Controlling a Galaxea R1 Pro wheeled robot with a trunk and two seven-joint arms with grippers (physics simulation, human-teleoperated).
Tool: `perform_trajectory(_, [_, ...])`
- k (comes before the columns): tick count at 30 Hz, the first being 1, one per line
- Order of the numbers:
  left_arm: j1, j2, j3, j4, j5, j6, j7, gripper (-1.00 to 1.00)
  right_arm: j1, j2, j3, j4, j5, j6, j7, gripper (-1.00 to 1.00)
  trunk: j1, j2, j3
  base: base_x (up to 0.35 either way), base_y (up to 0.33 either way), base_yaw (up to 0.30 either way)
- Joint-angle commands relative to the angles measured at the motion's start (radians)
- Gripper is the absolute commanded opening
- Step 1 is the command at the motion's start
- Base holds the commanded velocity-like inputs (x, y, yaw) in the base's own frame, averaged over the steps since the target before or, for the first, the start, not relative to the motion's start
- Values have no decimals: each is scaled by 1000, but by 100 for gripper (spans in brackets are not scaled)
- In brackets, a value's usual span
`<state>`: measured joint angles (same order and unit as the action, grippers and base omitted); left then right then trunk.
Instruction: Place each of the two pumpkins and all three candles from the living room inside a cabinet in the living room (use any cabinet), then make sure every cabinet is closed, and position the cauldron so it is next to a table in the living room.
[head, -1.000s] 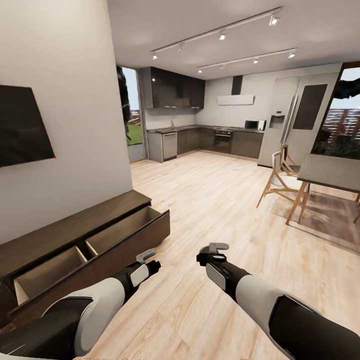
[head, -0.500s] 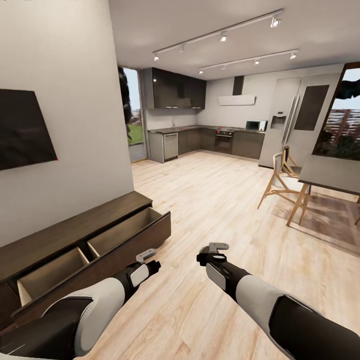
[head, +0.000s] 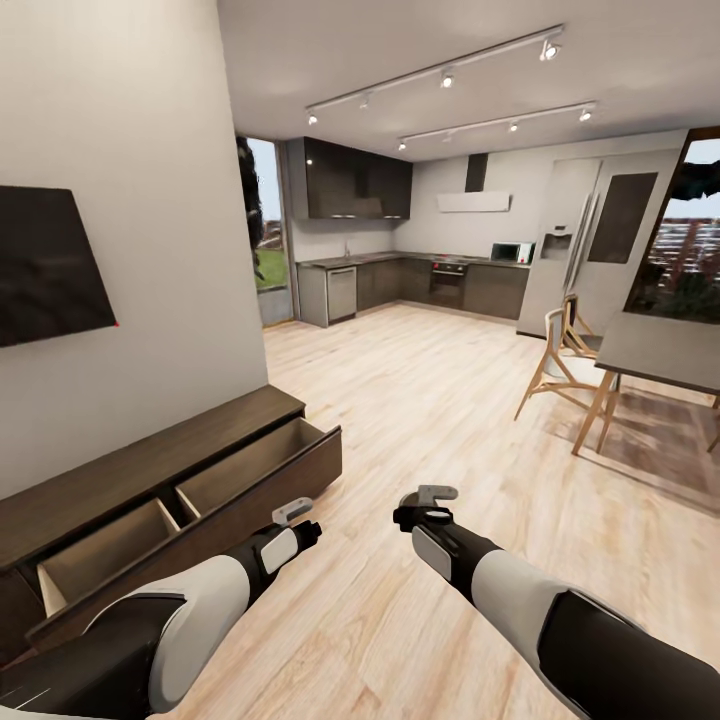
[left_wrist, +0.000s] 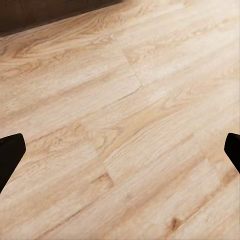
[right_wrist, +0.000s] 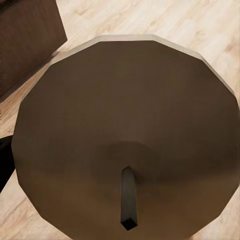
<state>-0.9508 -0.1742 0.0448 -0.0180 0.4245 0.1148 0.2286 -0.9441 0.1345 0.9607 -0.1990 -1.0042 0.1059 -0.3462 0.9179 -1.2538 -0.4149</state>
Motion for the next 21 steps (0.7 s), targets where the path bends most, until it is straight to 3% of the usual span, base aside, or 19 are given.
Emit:
perform_trajectory(1, [0,0,4,-2,-1,5,5,100,-1,-1,7,-2,-4,6,-7,-100,-4,7,2,0,0,0])
perform_trajectory(21, [0,0,4,-2,0,4,6,100,-1,1,8,-2,-5,6,-7,-100,-81,147,61,0,0,5])
